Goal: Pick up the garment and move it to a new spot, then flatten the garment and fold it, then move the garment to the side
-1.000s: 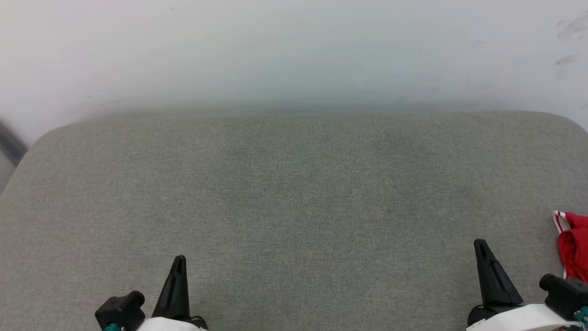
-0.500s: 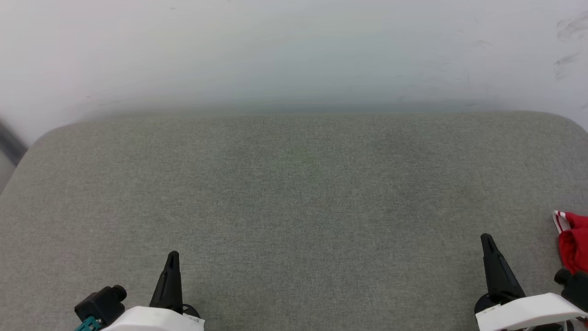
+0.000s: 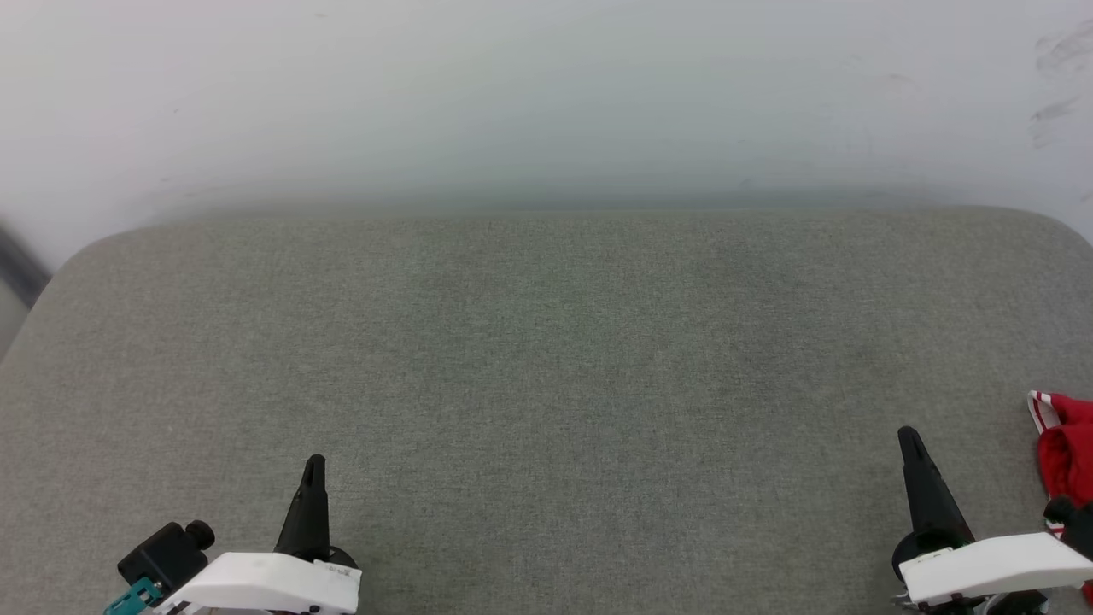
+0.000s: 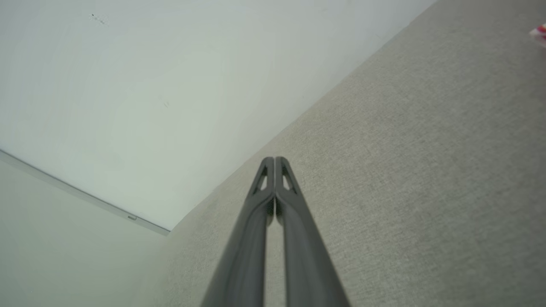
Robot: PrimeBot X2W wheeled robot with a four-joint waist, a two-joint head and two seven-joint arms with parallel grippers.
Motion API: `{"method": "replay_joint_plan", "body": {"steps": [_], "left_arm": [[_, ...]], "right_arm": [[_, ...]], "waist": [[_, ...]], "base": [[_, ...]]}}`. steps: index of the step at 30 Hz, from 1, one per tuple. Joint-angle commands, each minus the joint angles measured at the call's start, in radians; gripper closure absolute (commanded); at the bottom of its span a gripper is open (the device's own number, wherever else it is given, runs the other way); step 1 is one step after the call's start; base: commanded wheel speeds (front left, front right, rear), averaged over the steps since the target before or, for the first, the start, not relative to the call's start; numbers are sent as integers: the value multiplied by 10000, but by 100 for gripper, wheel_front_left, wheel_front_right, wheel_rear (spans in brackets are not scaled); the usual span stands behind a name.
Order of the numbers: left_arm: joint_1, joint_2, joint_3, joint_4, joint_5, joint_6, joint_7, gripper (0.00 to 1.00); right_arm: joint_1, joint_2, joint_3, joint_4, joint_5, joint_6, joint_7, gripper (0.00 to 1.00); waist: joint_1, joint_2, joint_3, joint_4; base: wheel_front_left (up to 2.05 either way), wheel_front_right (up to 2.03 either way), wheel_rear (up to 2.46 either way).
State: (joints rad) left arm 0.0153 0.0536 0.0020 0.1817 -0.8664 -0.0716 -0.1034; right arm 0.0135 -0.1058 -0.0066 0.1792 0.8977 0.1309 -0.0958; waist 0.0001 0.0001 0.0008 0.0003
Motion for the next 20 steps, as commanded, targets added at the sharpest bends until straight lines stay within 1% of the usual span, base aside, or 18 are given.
{"method": "replay_joint_plan", "body": {"steps": [1,20], "left_arm": [[-243,66,58,-77,-308,-91,67,100],[-555,74,320,116,-2344,-238,635,100]], "right_arm": [[-311,20,-64,-71,318,0,61,100],[-578,127,-293,127,2280,0,589,100]], "waist": [[0,-1,0,0],[0,-1,5,-1]], "base": [[0,0,0],[0,0,0]]}}
